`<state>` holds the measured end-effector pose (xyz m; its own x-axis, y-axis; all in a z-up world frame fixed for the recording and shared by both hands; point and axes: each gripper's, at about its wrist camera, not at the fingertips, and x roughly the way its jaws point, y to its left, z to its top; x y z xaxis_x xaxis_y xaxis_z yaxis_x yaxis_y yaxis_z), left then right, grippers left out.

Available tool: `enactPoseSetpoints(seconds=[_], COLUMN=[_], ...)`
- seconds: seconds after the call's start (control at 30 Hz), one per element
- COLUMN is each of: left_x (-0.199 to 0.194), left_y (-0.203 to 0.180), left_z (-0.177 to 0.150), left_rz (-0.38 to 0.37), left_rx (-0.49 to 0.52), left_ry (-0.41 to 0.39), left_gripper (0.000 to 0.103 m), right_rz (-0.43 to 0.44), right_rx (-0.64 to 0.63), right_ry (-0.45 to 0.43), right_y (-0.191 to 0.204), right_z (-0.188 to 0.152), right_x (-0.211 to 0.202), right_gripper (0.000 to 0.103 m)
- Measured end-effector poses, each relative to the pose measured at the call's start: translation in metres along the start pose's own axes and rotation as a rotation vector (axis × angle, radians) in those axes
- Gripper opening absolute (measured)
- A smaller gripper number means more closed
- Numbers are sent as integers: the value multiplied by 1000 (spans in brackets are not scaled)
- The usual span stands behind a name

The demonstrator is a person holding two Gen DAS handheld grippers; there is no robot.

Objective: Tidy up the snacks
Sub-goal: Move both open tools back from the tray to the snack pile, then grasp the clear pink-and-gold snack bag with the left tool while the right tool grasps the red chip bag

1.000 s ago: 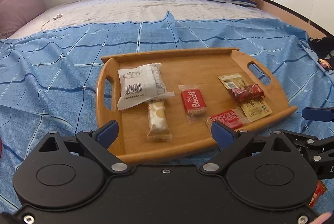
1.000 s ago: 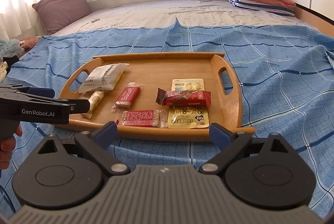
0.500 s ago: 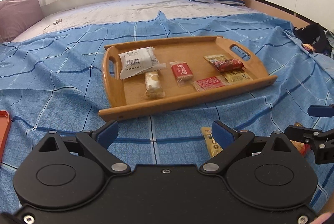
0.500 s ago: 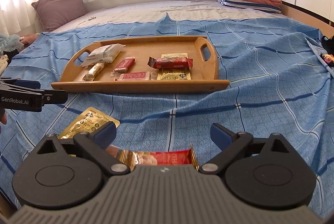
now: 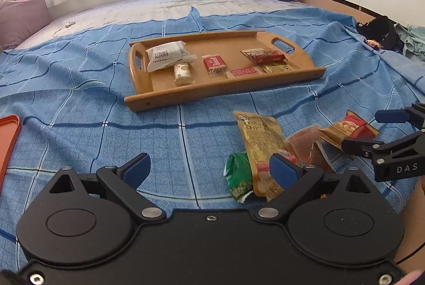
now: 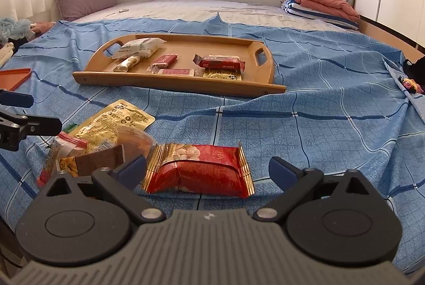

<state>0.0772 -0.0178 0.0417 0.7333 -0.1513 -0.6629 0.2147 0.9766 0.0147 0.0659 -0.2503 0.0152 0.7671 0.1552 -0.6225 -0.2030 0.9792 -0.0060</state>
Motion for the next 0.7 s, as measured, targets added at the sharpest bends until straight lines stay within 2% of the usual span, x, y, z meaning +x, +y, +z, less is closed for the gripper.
enactPoseSetpoints(seconds=[0.47, 0.63, 0.7], left_x=[-21, -16, -15], left_y=[-28, -38, -40], left_z=[-37, -39, -40], left_rz=[-48, -57, -70], left_rx=[50, 56, 45], left_ry=[10, 32, 30], left_gripper=[95, 78, 76], right_rz=[-20, -27, -24], right_rx=[-65, -58, -44], right_ry=[-5, -25, -34], right_y=[15, 14, 13], right_z=[-14, -13, -14], right_x=[0, 1, 2], right_gripper=[101, 101, 101])
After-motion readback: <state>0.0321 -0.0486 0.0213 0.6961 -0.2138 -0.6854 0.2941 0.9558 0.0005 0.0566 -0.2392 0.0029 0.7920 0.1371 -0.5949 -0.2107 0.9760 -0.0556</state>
